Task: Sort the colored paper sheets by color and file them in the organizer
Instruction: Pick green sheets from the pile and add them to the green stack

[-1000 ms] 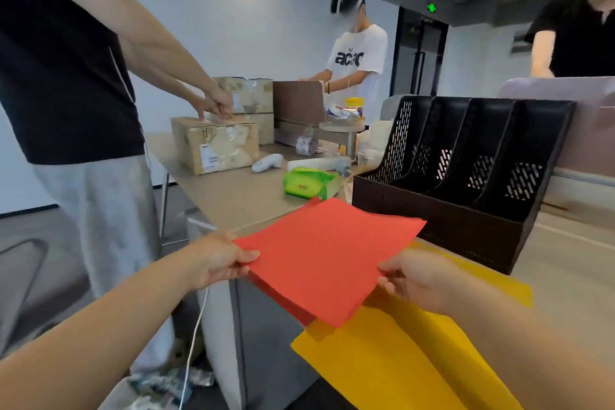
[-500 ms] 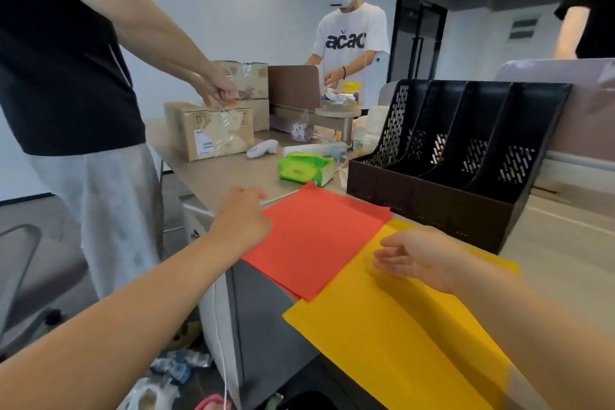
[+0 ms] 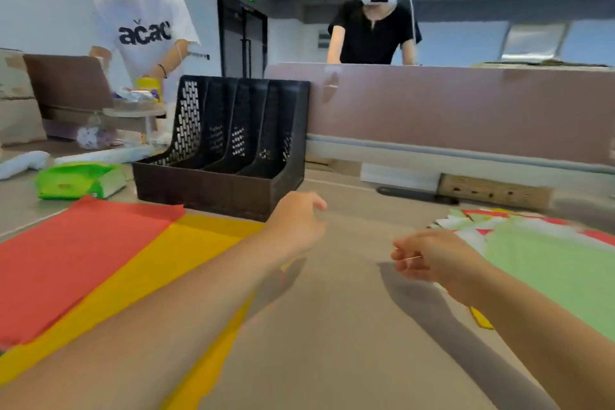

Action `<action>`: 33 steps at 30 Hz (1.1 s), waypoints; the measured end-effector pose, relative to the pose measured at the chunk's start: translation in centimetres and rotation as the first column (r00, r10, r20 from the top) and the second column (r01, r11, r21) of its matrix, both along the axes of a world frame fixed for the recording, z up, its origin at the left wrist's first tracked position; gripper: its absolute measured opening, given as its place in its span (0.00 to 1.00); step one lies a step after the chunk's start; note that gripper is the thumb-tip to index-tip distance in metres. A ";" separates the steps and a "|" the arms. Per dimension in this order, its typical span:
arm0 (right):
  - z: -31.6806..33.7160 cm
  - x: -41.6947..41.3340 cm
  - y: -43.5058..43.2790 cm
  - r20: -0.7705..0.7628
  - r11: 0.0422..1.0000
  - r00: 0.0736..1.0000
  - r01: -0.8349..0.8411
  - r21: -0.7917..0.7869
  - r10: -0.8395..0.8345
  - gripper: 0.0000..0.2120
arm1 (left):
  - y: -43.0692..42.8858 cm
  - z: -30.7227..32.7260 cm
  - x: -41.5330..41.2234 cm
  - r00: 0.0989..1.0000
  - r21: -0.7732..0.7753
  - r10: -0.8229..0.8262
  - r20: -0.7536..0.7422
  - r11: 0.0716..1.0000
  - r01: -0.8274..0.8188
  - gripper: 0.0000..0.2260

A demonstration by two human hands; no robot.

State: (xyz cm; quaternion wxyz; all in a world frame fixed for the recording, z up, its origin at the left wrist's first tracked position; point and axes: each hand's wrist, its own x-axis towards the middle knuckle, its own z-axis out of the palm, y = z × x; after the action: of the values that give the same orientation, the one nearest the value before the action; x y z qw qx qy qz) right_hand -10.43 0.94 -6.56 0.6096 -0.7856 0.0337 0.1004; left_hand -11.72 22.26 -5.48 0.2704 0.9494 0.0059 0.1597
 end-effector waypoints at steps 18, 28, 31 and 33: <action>-2.8 1.3 -24.6 0.387 0.443 0.846 0.524 -0.727 -0.366 0.20 | -25.3 -7.1 8.3 0.918 0.259 -0.347 -0.193 0.884 0.389 0.24; -1.7 -0.3 -25.2 0.250 0.680 0.932 0.362 -0.637 -0.262 0.15 | -24.8 -6.5 8.2 0.936 0.148 -0.299 -0.186 0.933 0.327 0.28; -1.9 -0.6 -25.9 0.303 0.667 0.849 0.528 -0.526 -0.434 0.21 | -25.0 -6.1 8.0 0.923 0.050 -0.332 -0.197 0.936 0.347 0.26; -1.9 -0.4 -26.4 0.250 0.716 0.811 0.585 -0.380 -0.530 0.21 | -25.0 -5.7 7.7 0.927 0.111 -0.310 -0.211 0.935 0.337 0.24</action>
State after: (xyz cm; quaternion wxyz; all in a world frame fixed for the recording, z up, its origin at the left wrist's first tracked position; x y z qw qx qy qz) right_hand -10.81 -25.50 -8.51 0.4186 -0.8597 0.2531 -0.1470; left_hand -4.04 -2.79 -11.20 0.2215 0.9653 -0.1369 0.0213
